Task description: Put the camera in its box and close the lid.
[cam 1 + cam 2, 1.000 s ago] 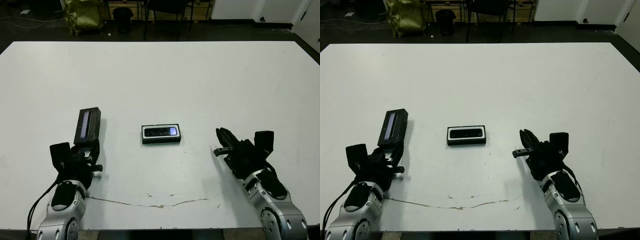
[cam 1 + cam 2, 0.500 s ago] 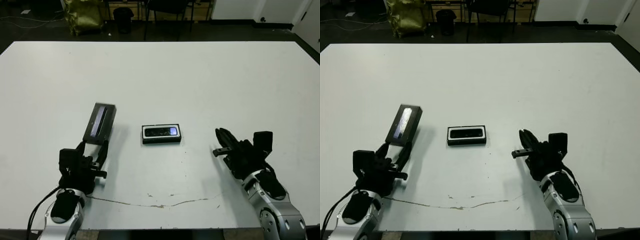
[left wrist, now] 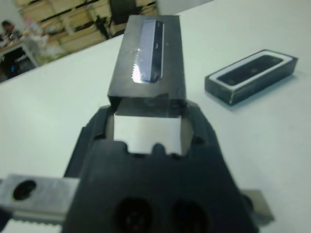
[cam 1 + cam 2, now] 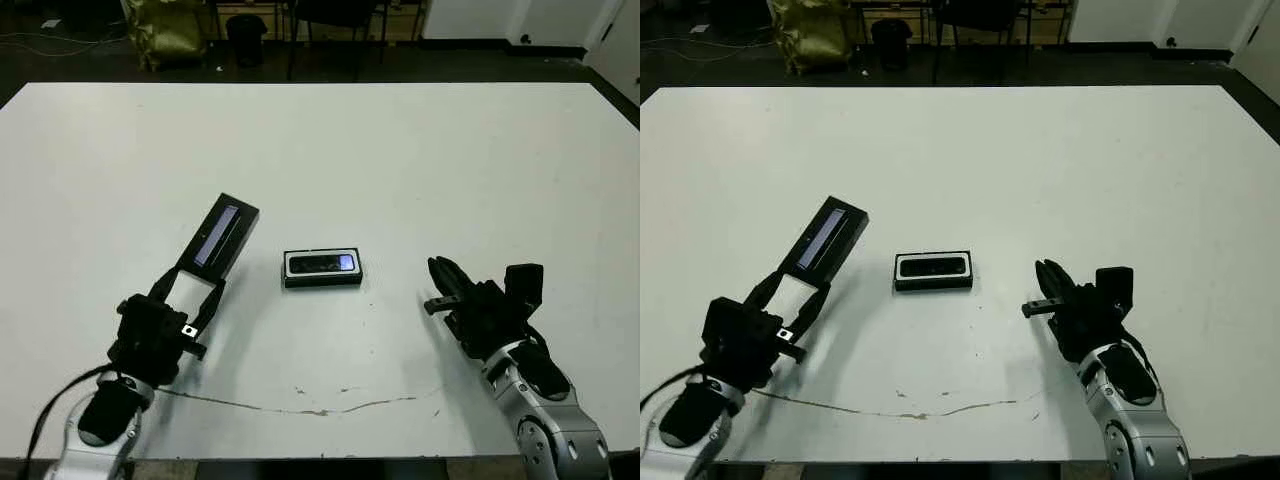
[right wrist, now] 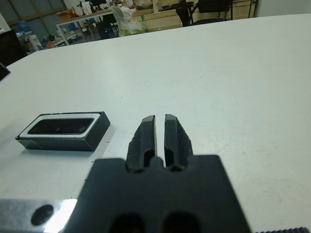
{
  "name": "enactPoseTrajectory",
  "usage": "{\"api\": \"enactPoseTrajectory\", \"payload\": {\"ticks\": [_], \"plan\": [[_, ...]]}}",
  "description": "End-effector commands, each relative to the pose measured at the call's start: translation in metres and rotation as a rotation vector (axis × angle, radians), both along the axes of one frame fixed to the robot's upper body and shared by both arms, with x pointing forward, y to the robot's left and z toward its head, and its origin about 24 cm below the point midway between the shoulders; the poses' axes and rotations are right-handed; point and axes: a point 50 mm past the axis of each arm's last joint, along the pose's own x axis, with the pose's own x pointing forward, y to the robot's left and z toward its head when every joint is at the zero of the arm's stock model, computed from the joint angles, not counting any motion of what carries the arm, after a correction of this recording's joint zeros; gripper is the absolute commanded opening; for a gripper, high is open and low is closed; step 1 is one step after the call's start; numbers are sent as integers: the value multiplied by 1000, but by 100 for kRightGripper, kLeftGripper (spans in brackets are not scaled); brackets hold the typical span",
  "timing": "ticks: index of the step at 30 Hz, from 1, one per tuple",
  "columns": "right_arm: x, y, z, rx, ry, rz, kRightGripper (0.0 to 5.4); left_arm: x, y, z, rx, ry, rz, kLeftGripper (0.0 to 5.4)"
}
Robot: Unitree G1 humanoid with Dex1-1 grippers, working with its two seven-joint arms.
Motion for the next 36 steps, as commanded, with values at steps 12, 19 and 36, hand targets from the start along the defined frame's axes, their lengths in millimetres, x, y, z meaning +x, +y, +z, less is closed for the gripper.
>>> {"api": "enactPoseTrajectory", "payload": {"ticks": [12,19,36], "plan": [[-2,-2,-6,-3,34,-14,0,38,6,44,42,176,-262,190],[-1,-3,-8,20,32,-7,0,58,6,65,62,240,-357,190],[0,-4,-11,32,34,-3,0,92,-7,81,89,281,-523,190]]}}
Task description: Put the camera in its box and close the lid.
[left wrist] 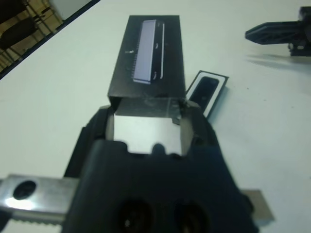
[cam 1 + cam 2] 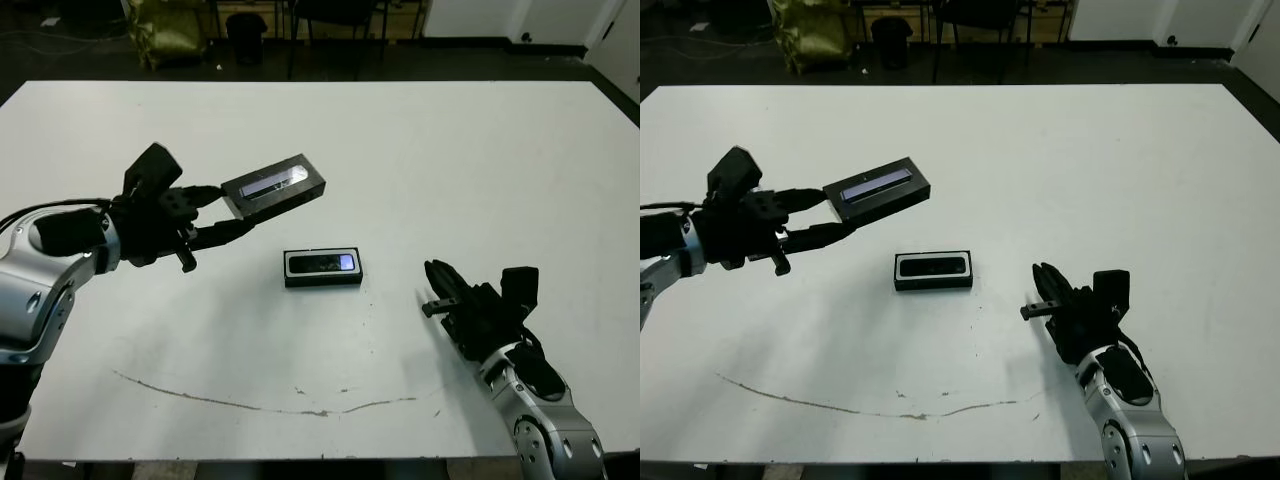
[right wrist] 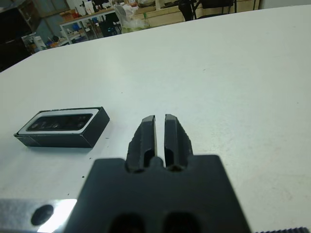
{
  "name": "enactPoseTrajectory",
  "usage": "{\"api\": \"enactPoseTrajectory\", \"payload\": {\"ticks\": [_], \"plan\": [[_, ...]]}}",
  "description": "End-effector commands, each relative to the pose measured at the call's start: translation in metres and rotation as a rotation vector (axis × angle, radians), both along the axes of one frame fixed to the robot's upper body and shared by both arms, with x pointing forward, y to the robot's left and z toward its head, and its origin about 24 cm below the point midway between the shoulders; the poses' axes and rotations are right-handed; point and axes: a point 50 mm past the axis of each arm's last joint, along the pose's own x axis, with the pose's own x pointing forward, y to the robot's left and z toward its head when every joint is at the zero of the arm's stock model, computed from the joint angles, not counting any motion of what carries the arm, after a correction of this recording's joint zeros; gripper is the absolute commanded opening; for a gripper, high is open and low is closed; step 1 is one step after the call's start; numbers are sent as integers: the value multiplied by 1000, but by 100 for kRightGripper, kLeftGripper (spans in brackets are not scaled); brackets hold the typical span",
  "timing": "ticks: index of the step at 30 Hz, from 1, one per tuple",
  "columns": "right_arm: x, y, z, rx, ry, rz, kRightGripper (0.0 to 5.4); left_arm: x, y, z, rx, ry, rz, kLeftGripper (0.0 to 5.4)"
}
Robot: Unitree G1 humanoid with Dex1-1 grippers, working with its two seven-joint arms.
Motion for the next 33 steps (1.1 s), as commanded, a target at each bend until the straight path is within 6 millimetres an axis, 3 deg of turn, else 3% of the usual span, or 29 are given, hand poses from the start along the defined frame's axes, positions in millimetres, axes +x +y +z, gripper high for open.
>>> {"api": "enactPoseTrajectory", "payload": {"ticks": [1,33], "plan": [[-2,-2,-3,-12,26,-16,0,5,-4,-5,6,26,-24,190],[3,-9,-3,-44,-35,6,0,35,-22,-14,195,168,-298,190]]}}
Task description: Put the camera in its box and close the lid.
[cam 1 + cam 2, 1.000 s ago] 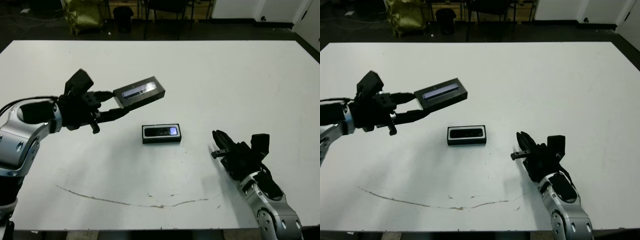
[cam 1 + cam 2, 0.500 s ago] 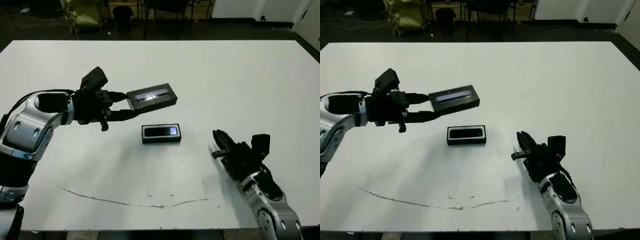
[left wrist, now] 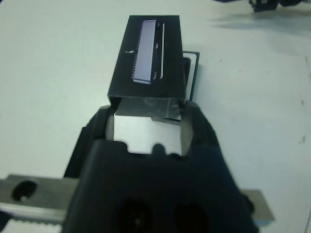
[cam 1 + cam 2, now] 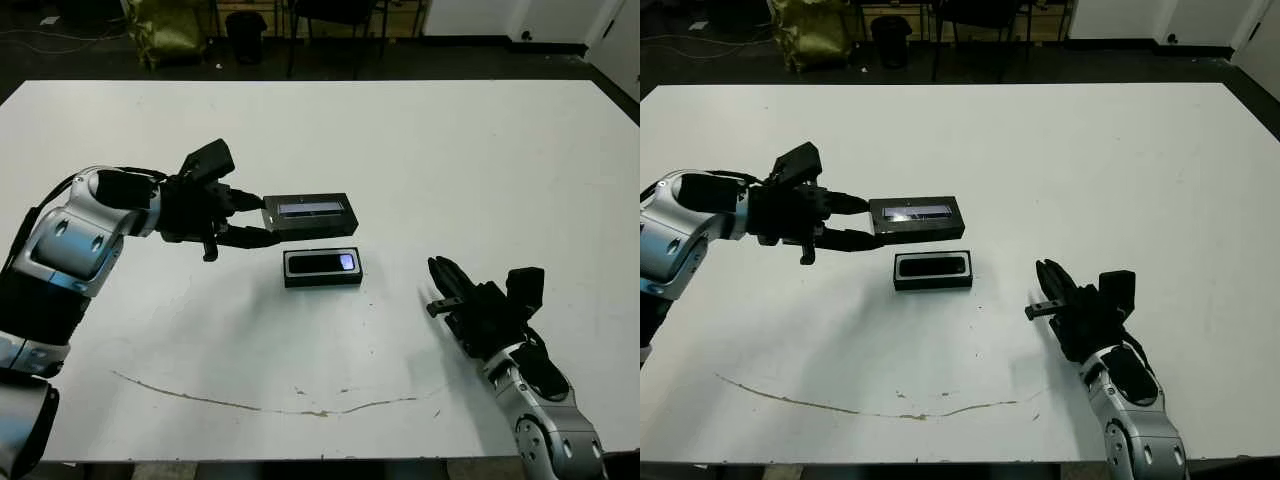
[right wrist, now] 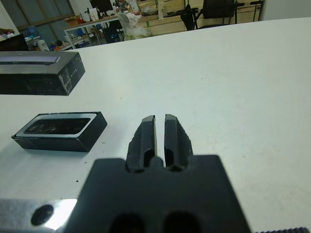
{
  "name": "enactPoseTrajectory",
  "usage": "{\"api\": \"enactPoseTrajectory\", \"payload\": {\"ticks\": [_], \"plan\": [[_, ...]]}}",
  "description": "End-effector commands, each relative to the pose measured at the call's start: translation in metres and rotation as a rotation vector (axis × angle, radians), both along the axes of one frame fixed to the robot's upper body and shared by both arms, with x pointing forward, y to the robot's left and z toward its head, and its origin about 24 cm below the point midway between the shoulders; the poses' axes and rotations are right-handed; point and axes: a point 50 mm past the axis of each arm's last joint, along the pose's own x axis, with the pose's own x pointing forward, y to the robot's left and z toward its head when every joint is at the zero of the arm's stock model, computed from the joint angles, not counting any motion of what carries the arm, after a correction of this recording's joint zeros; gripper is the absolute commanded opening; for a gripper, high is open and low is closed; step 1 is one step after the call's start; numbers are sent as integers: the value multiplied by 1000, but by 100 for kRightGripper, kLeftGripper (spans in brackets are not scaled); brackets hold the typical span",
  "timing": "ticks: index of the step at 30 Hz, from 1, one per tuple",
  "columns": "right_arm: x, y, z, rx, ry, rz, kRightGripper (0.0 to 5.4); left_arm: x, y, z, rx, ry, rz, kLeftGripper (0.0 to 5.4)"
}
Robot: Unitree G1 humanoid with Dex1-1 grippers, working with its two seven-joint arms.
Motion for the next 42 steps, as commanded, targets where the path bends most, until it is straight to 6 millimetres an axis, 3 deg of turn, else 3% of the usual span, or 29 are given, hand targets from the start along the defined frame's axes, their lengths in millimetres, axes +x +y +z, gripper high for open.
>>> {"api": "enactPoseTrajectory", "payload": {"ticks": [1,27,42], "plan": [[0,-4,-4,-28,14,-8,0,3,-1,-3,30,28,-21,190],[-1,-3,-10,10,29,-5,0,16,-18,-20,-42,93,-100,190],[-2,-1,-11,30,40,-8,0,19,-14,-11,27,97,-111,190]]}}
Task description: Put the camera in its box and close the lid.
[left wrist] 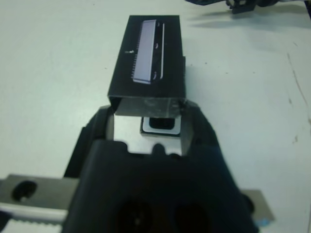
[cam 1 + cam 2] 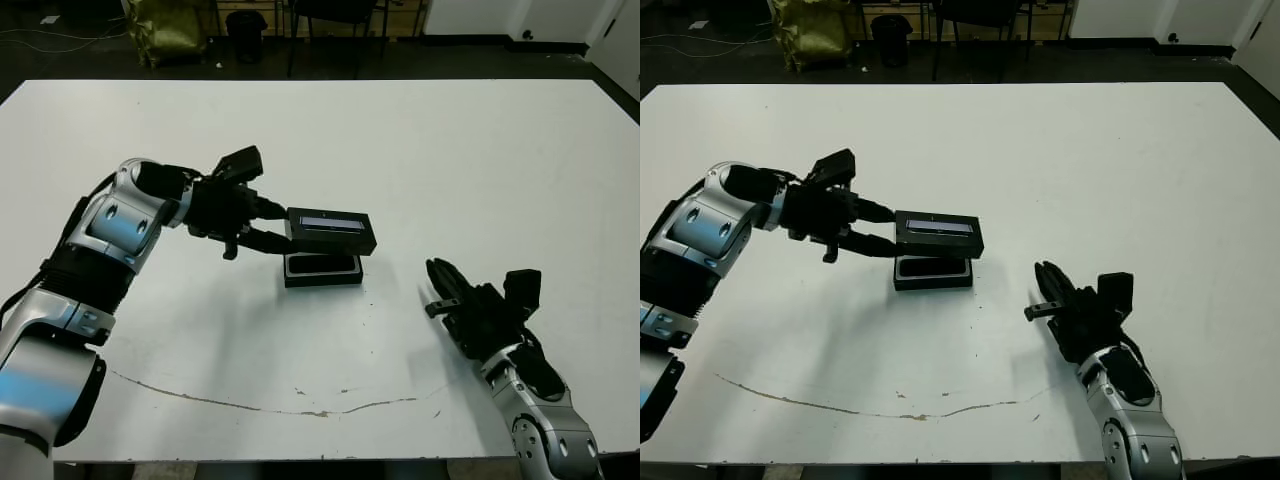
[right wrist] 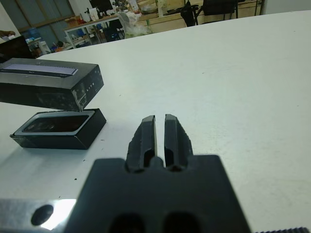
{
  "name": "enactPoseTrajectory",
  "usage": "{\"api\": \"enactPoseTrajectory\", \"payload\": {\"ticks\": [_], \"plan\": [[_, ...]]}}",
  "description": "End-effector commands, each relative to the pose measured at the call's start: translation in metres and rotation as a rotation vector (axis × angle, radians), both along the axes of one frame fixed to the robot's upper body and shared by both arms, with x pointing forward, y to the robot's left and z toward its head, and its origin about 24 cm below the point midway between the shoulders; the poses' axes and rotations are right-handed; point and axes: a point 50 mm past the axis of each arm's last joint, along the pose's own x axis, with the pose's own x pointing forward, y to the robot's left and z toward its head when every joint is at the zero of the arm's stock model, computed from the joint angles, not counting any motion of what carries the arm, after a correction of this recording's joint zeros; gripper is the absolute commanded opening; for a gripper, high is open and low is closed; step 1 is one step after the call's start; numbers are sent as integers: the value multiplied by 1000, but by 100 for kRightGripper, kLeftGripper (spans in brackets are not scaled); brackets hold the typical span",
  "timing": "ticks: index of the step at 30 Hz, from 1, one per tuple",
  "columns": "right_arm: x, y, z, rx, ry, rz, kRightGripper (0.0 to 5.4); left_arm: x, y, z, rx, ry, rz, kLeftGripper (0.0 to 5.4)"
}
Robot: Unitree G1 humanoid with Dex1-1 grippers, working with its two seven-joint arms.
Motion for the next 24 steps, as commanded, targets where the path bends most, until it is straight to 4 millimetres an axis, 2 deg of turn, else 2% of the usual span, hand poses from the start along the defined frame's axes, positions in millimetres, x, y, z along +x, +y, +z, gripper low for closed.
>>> {"api": "enactPoseTrajectory", "payload": {"ticks": [1,10,24], "plan": [[-2,-2,-5,0,27,-9,0,1,6,1,40,10,14,190],[-2,-2,-5,-21,20,-12,0,-1,8,7,66,10,1,190],[-2,-2,-5,-28,15,-17,0,-2,5,4,83,23,8,190]]}}
